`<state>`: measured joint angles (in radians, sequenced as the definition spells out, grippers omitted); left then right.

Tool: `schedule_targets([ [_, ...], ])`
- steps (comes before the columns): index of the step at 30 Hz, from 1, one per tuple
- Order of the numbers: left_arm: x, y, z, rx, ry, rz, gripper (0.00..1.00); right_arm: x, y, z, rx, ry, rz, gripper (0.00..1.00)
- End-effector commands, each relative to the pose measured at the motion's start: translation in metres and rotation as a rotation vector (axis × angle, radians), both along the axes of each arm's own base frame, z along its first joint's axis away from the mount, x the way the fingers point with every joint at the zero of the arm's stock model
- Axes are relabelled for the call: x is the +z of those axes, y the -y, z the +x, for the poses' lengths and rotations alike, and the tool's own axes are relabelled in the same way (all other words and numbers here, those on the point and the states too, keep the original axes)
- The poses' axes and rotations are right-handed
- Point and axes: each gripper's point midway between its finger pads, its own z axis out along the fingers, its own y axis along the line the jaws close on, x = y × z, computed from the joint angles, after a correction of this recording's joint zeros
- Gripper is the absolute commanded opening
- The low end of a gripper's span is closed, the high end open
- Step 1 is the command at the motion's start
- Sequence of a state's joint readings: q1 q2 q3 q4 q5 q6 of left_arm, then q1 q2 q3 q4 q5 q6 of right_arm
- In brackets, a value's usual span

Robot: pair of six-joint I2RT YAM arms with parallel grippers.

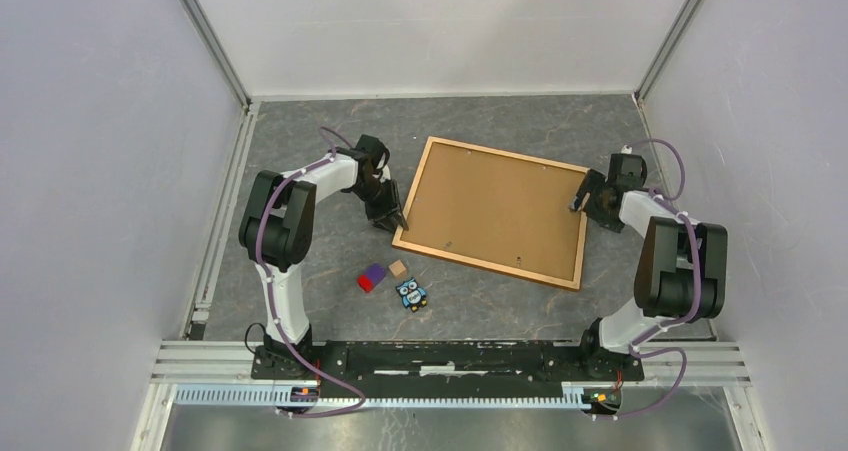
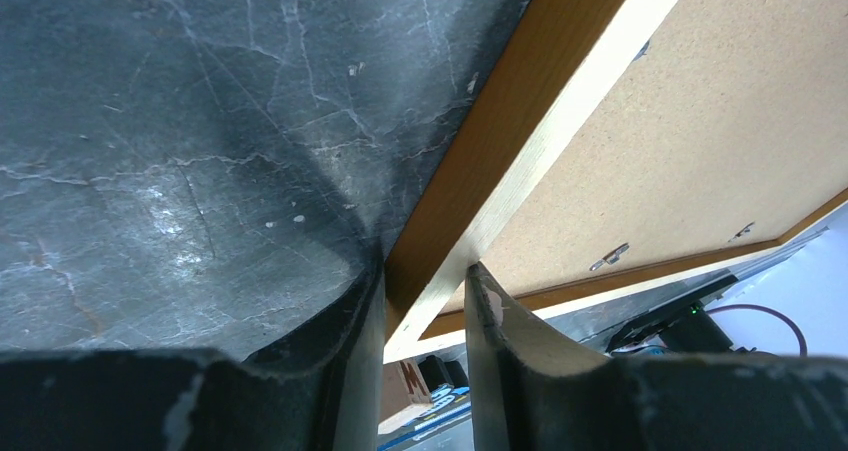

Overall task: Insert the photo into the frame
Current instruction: Adjust the photo frame at the center of the board, then install the photo frame at the center of the board.

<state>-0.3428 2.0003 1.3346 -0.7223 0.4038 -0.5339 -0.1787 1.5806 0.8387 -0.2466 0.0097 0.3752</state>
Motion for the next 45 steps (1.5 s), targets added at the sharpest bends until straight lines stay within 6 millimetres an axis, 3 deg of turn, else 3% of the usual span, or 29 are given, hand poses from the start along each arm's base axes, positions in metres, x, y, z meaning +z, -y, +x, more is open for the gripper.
schedule_targets([
  [1,-0.003,-0.001,-0.009,0.018,-0.031,0.009,0.07,0.013,0.008,0.021,-0.105,0.054,-0.005,0.83],
  [7,-0.003,0.0,-0.008,0.022,-0.03,0.005,0.06,0.016,0.018,0.021,-0.119,0.046,-0.067,0.81],
  [12,-0.003,0.0,-0.008,0.021,-0.027,0.007,0.06,0.01,0.015,0.018,-0.179,0.041,-0.031,0.71],
  [22,-0.003,0.001,-0.01,0.013,-0.029,0.005,0.06,-0.009,0.01,0.015,-0.179,-0.003,-0.01,0.75],
  [29,0.0,0.004,-0.009,0.011,-0.026,-0.006,0.06,-0.013,0.011,-0.002,-0.217,-0.046,-0.037,0.71],
  [37,0.003,0.005,-0.008,0.01,-0.021,-0.017,0.06,-0.024,0.002,-0.018,-0.197,-0.078,-0.01,0.6],
  [45,0.004,0.007,-0.009,0.007,-0.021,-0.024,0.06,-0.02,0.003,-0.023,-0.216,-0.061,-0.019,0.54],
])
